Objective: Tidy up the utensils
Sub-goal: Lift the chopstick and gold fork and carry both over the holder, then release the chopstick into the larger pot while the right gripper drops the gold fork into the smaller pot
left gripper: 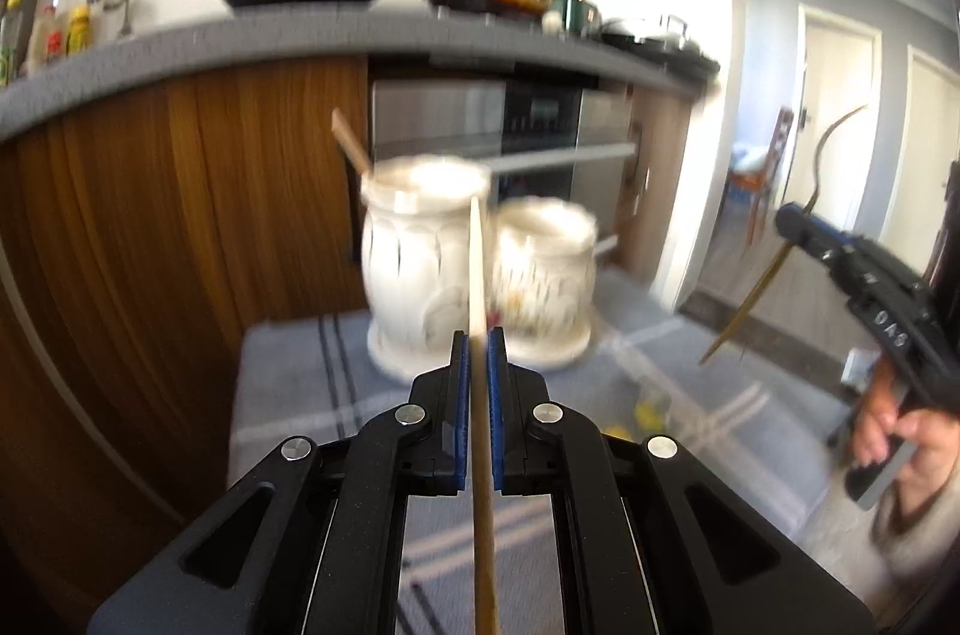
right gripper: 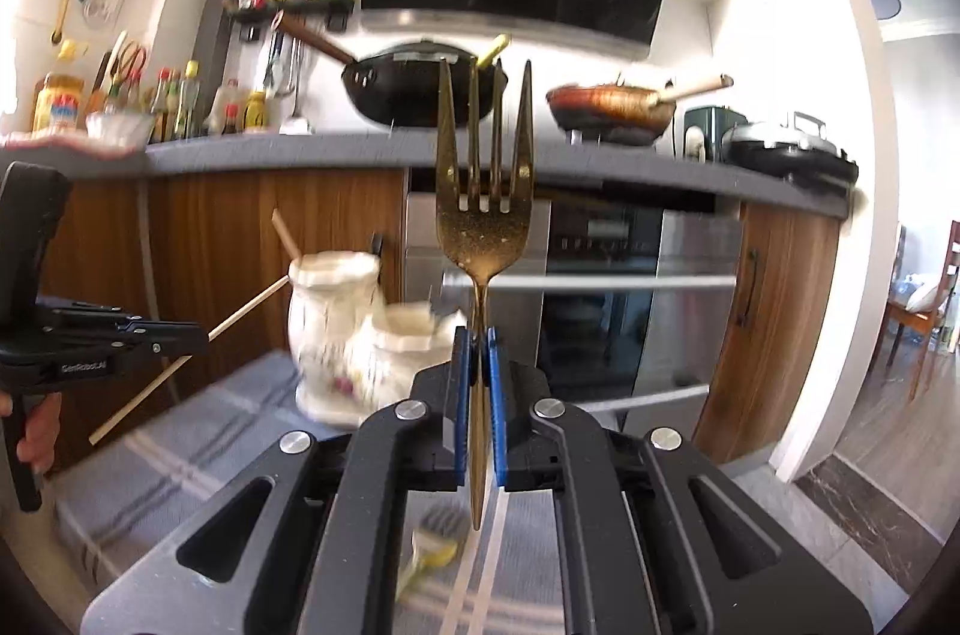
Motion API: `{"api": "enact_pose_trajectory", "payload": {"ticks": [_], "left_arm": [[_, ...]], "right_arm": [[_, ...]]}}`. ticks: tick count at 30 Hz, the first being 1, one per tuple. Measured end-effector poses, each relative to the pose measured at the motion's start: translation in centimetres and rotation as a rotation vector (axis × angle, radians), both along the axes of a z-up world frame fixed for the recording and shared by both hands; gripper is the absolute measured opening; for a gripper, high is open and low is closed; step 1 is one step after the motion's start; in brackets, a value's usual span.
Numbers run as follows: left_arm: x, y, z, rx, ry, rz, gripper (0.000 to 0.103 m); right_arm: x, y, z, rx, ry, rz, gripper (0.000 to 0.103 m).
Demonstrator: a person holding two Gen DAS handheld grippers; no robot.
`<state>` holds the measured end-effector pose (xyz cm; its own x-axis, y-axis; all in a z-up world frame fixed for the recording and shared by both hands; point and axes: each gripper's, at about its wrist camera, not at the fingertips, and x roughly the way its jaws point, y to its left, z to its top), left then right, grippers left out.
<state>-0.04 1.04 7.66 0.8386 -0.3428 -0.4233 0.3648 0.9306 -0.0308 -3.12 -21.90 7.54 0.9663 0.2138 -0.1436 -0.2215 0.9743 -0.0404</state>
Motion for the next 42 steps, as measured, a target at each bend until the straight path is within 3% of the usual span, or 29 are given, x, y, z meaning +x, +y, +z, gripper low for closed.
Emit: {"api": "enact_pose_trajectory", "payload": {"ticks": [4,9,19,28,35,42], "left_arm": [[1.1,-0.3,3.1,-0.031,-0.112,0.019,0.006],[4.8,-0.3,6.1,-0.125,-0.214,0.04,0.006],[13.2,-2.1,7.1,-0.138,-0.255,0.116,0.006],[16.0,-3.8,5.8,-0.078,-0.298,0.156,0.006],[16.3,-4.0,4.4,-0.055,-0.307,0.171,0.006],[14.3,-3.3,3.8,-0.062,-0.289,0.113,0.006]], "right_arm": [[2.2,-0.1,3.2,0.018,-0.036,-0.003,0.006],[5.3,-0.7,6.2,0.087,-0.068,0.007,0.006],[12.8,-1.3,8.0,0.185,-0.052,0.077,0.006],[17.9,0.1,6.7,0.219,0.026,0.187,0.006],[18.4,1.5,4.3,0.196,0.091,0.216,0.006],[17.1,0.3,2.6,0.226,0.139,0.19,0.006]]}}
